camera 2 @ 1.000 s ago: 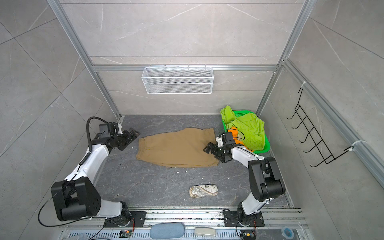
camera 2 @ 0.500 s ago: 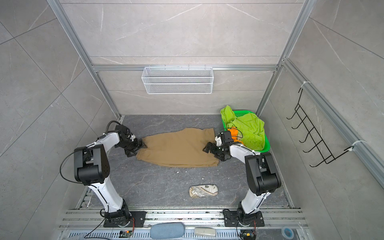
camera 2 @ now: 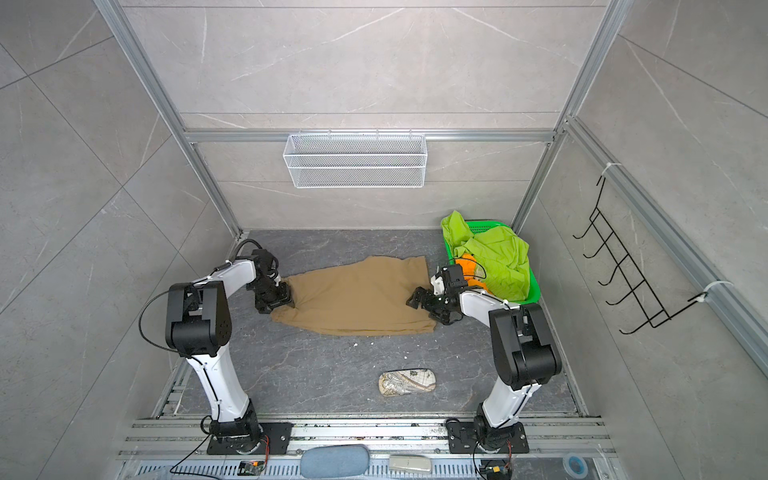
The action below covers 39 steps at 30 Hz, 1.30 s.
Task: Fold and stack the shorts
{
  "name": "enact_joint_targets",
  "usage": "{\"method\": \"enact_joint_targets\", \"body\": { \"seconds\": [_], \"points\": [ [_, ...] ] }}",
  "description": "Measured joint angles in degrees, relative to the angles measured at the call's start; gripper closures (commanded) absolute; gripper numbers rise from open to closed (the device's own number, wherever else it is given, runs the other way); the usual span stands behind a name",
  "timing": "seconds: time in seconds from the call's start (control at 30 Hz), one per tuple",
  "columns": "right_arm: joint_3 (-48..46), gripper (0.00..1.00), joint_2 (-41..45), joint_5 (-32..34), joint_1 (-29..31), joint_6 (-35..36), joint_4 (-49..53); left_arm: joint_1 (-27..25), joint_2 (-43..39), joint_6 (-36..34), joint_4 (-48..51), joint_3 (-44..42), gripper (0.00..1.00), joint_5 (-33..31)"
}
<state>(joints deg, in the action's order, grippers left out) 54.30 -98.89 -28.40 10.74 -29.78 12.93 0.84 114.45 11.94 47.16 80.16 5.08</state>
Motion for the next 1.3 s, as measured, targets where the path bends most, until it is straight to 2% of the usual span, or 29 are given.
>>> {"method": "enact_joint_targets", "body": {
  "seconds": [0.1, 0.23, 0.33, 0.7, 0.83, 1.1, 1.3],
  "points": [
    [-0.44, 0.01, 0.00, -0.35, 0.00, -0.13, -0.76, -0.70, 0.13, -0.46, 0.70, 0.52, 0.67, -0.94],
    [-0.81, 0.01, 0.00, -0.98, 0.00, -0.42, -1.77, -2.21, 0.13, -0.87, 1.29, 1.03, 0.93, -2.60],
    [-0.85, 0.01, 0.00, -1.01, 0.00, -0.63, -2.19, -3.19, 0.13, -1.29, 1.84, 1.42, 1.00, -4.44],
    [-1.09, 0.01, -0.26, -0.96, 0.00, -1.25, -3.17, -3.89, -0.09, -1.53, 4.96, 3.45, 1.00, -7.02],
    [0.61, 0.01, -1.95, -0.98, 0.00, -1.70, -3.54, -5.20, -0.42, -2.21, 8.44, 8.33, 1.00, -9.44],
    [9.79, 0.01, -9.31, -0.04, 0.00, -2.16, -4.17, -6.93, -2.25, -3.41, 12.70, 19.45, 1.00, -12.70],
    [10.58, 0.01, -6.78, 4.79, 0.48, -2.58, 1.09, -6.91, -2.38, -3.67, 14.12, 22.53, 1.00, -14.40]
  ]
}}
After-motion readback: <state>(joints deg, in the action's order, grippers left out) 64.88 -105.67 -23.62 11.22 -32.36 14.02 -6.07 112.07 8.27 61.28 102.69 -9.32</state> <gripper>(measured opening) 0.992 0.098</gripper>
